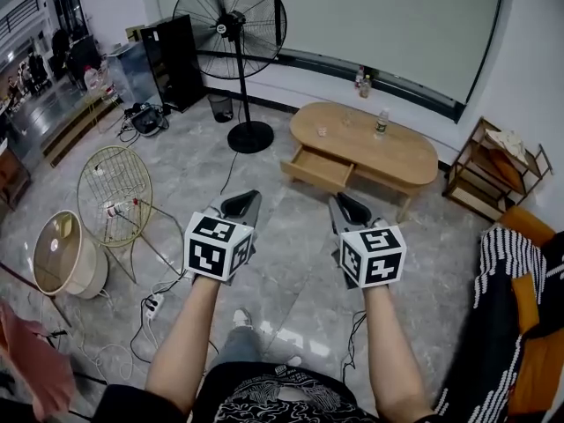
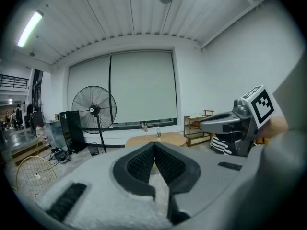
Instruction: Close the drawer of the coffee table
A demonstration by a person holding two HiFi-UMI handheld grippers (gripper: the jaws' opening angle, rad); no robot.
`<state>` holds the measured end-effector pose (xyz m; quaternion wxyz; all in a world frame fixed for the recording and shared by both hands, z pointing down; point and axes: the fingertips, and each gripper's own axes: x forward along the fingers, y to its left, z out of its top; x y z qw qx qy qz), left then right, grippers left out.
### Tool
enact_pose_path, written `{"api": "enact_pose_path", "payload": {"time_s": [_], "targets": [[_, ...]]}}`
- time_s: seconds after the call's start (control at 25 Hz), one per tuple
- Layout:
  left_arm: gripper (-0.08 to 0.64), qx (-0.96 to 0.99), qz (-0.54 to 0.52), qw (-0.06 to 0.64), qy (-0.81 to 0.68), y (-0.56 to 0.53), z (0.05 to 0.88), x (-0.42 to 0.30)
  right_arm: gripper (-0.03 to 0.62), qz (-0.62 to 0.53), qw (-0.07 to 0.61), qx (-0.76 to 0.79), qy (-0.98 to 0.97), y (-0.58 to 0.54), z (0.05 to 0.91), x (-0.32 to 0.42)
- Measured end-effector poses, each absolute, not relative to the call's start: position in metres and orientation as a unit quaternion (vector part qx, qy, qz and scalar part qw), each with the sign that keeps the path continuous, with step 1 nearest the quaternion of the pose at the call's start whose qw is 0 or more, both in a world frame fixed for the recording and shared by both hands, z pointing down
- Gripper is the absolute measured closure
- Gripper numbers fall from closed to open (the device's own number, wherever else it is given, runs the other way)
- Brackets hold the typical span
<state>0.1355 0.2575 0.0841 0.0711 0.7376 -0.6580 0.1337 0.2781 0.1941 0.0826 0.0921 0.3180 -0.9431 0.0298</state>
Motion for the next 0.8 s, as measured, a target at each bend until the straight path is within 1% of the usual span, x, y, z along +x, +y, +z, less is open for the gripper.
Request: {"api": "enact_pose_path", "payload": {"time_s": [0.2, 0.4, 0.56, 0.8], "targets": [[0.552, 0.738, 0.141, 0.072, -0.656, 0.236, 0.094, 0.112, 0.503, 0.030, 0.099, 0.327, -0.939, 0.174, 0.094, 0.259], [0.552, 0.748, 0.136, 0.070, -0.646, 0.193, 0.085, 0.083, 0.469, 0.031, 0.107, 0.346, -0.931, 0.138, 0.089, 0.236], [0.552, 0.764, 0.134, 0.071, -0.627, 0.152, 0.089, 0.050, 0.431, 0.037, 0.109, 0.363, -0.925, 0.105, 0.093, 0.205], [0.552, 0.794, 0.136, 0.074, -0.588, 0.089, 0.095, -0.007, 0.399, 0.047, 0.120, 0.406, -0.905, 0.058, 0.097, 0.153]]}}
